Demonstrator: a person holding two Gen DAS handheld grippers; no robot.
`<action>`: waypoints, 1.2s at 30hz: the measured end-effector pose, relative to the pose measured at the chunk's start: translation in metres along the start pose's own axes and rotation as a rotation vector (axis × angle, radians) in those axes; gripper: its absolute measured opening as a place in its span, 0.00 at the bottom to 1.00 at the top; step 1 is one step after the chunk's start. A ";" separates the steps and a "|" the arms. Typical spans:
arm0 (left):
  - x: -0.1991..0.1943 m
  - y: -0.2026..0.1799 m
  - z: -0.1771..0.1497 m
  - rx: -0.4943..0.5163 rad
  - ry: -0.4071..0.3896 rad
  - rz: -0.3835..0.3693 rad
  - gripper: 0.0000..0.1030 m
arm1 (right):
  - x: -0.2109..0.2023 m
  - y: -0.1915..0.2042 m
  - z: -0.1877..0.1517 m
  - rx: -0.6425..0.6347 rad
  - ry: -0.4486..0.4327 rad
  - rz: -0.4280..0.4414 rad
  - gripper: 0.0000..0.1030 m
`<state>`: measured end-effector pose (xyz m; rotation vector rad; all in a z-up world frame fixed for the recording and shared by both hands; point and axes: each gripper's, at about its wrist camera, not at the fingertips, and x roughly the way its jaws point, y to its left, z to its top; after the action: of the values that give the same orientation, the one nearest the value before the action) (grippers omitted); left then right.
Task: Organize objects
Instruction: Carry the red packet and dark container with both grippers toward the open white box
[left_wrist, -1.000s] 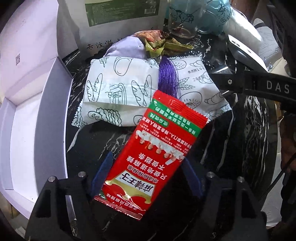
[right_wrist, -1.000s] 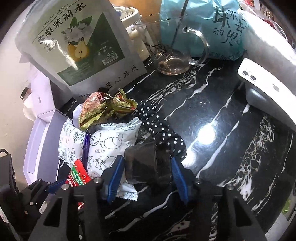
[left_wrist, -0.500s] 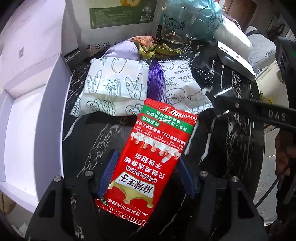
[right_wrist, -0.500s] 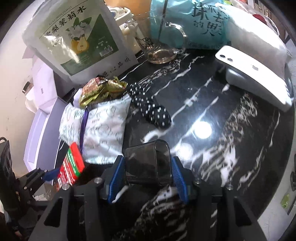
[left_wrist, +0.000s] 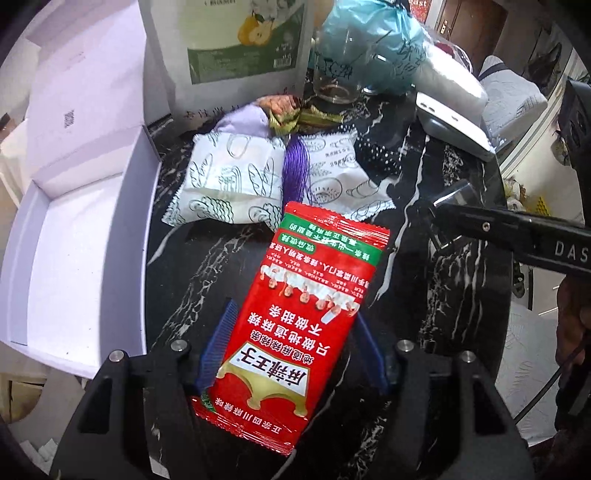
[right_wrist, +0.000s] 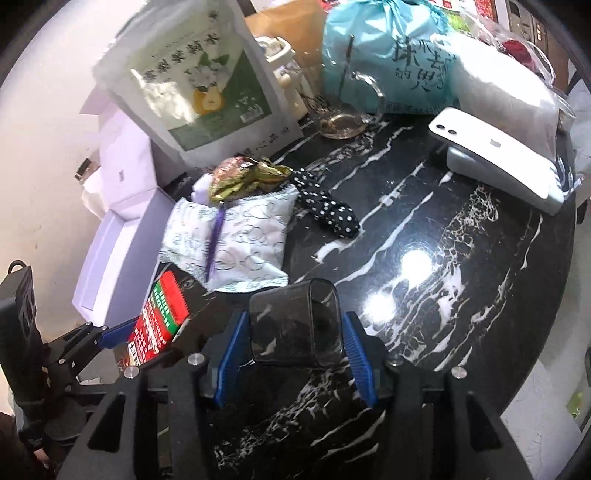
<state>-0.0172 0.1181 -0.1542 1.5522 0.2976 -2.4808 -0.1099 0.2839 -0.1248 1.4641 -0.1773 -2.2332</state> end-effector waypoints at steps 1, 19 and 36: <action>-0.004 0.001 -0.001 -0.002 -0.004 0.004 0.59 | -0.003 0.002 0.000 -0.004 -0.002 0.005 0.51; -0.090 0.016 0.017 -0.018 -0.109 0.052 0.59 | -0.056 0.055 0.010 -0.071 -0.041 0.029 0.51; -0.128 0.106 0.026 -0.030 -0.145 0.061 0.59 | -0.034 0.141 0.020 -0.093 -0.038 0.036 0.51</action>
<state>0.0443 0.0170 -0.0340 1.3408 0.2583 -2.5130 -0.0736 0.1717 -0.0389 1.3595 -0.1100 -2.2110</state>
